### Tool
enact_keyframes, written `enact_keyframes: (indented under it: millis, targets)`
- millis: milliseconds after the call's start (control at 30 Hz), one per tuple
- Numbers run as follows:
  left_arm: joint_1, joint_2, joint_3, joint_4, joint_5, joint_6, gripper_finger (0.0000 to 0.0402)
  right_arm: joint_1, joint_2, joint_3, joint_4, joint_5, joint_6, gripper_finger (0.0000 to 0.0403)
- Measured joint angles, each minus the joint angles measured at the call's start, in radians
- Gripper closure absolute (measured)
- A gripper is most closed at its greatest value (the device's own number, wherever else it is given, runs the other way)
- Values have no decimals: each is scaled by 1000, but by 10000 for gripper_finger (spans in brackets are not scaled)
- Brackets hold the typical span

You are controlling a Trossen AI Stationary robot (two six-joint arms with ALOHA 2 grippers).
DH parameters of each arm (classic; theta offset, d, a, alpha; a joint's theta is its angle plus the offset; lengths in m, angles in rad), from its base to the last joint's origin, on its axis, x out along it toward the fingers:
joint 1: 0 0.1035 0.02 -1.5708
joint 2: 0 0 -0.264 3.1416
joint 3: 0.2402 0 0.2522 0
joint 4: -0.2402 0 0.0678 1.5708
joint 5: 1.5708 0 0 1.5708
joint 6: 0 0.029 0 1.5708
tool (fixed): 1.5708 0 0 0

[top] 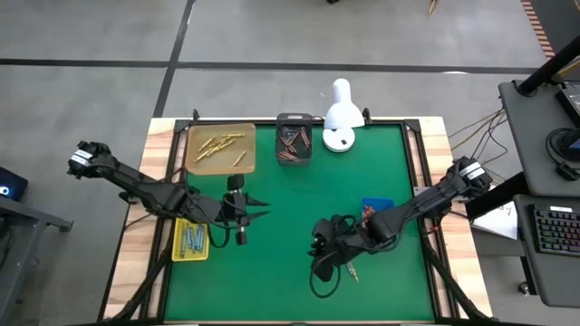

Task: Sort crayons
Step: Put the blue crayon into the yellow bin

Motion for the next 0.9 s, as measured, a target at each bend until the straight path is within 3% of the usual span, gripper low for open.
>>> enact_keyframes:
  millis: [267,567,900]
  targets:
    - [-29,-4,-3,-32,29,24,333,-18,62,28,-186,-34,134,301]
    - [-29,-4,-3,-33,27,25,333,-59,188,147,-425,-117,160,301]
    - [-29,-4,-3,-39,27,22,333,-67,344,246,-631,-286,156,300]
